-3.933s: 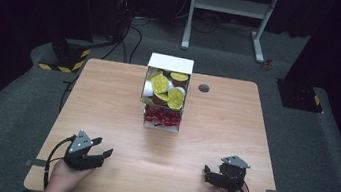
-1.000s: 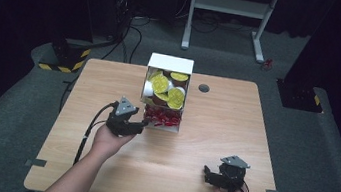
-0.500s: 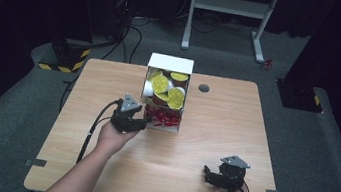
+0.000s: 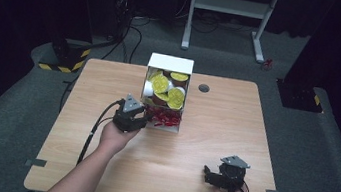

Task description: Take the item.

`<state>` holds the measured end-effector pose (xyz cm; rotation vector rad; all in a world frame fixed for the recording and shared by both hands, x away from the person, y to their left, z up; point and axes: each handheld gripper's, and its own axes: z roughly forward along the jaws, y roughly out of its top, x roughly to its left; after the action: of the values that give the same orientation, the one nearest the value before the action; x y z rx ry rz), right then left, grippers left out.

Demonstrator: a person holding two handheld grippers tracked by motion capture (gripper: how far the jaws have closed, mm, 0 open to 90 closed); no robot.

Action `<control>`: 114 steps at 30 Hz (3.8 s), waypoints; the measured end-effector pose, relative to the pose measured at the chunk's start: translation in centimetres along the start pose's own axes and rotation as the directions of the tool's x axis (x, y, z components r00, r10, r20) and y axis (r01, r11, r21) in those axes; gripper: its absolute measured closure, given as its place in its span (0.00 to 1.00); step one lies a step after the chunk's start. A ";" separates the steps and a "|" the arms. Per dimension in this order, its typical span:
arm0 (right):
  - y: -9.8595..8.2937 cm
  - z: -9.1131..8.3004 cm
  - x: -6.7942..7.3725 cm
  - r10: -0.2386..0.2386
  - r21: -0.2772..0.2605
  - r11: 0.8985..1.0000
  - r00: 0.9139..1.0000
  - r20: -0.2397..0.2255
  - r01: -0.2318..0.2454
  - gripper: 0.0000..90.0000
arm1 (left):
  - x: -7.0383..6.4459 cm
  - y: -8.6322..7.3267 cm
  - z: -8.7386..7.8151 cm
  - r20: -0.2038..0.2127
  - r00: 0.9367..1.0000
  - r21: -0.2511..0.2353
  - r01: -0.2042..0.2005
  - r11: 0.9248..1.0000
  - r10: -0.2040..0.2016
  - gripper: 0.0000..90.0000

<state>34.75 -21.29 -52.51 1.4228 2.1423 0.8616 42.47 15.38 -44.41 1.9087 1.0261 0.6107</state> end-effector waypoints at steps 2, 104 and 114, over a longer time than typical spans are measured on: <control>0.0 0.0 0.0 0.000 0.000 1.000 1.000 0.000 0.000 0.10 | 0.0 -0.1 -0.1 -0.006 1.000 -0.005 0.002 1.000 -0.002 0.69; 0.0 0.0 0.1 0.001 0.000 1.000 1.000 -0.007 -0.001 0.10 | -0.7 -1.2 -2.6 -0.044 0.998 -0.073 -0.054 0.996 0.051 0.91; 0.0 0.0 0.1 -0.002 0.000 1.000 1.000 -0.007 0.002 0.10 | -0.7 -1.3 -3.8 -0.028 0.999 -0.096 -0.043 0.994 0.040 0.91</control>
<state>34.71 -21.25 -52.51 1.4188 2.1483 0.8670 38.76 16.90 -43.65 1.8454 0.9582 0.6983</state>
